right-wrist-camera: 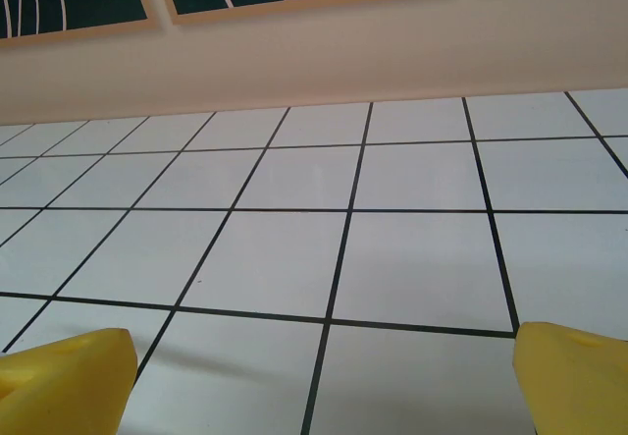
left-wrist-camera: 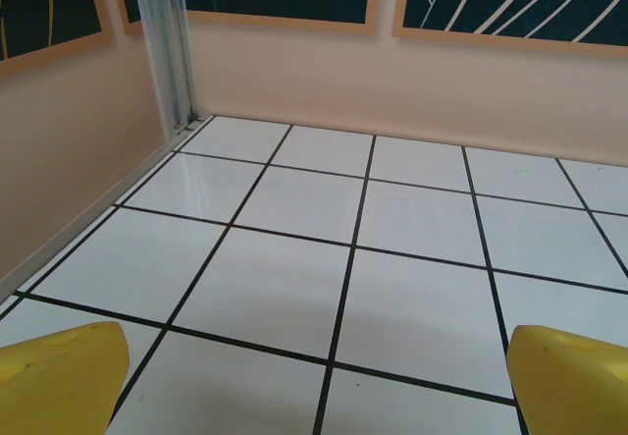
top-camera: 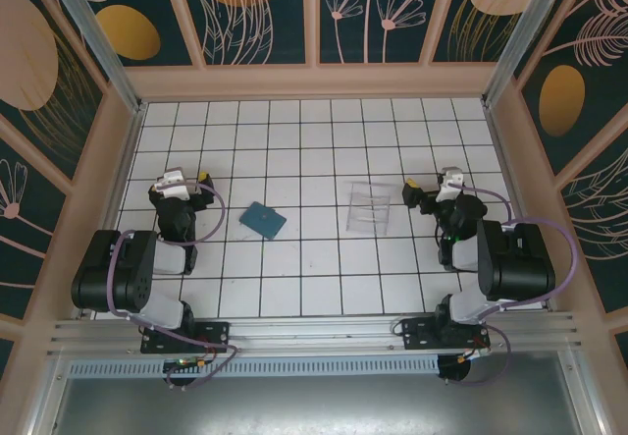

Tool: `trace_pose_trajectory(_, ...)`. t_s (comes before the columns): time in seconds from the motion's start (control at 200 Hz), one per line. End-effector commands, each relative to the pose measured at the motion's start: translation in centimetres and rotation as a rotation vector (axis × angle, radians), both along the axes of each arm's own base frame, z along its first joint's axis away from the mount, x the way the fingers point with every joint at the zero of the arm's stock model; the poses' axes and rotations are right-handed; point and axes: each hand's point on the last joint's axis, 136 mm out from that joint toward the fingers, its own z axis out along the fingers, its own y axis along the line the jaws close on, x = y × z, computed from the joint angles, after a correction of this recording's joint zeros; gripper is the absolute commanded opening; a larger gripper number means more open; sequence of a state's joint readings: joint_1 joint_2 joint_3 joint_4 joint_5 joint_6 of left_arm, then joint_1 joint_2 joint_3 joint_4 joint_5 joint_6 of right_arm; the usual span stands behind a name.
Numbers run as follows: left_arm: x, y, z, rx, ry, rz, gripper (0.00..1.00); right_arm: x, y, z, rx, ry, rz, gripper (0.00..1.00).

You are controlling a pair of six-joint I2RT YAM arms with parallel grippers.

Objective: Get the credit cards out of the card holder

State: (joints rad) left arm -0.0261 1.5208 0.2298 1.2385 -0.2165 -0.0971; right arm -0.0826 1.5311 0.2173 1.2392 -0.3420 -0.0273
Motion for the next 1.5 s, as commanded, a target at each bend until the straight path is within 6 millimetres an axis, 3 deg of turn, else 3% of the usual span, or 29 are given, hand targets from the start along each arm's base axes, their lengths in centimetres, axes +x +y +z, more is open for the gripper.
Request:
trace_pose_trajectory(0.0, 0.2, -0.1, 1.1, 0.009, -0.044, -0.011, 0.98, -0.1, 0.0, 0.7, -0.024, -0.044, 0.006, 0.99)
trace_pose_trajectory(1.021, 0.0, 0.0, 1.6, 0.011, -0.05, -0.008, 0.99, 0.7, -1.1, 1.0, -0.028, -0.023, -0.083, 0.99)
trace_pose_trajectory(1.326, 1.0, 0.7, 3.3, -0.086, 0.07, 0.079, 0.98, 2.2, -0.2, 2.0, -0.012, 0.128, -0.088, 0.98)
trace_pose_trajectory(1.491, 1.6, -1.2, 4.1, -0.192, 0.136, 0.035, 0.99, 1.8, 1.9, 2.3, 0.033, 0.296, -0.068, 0.94)
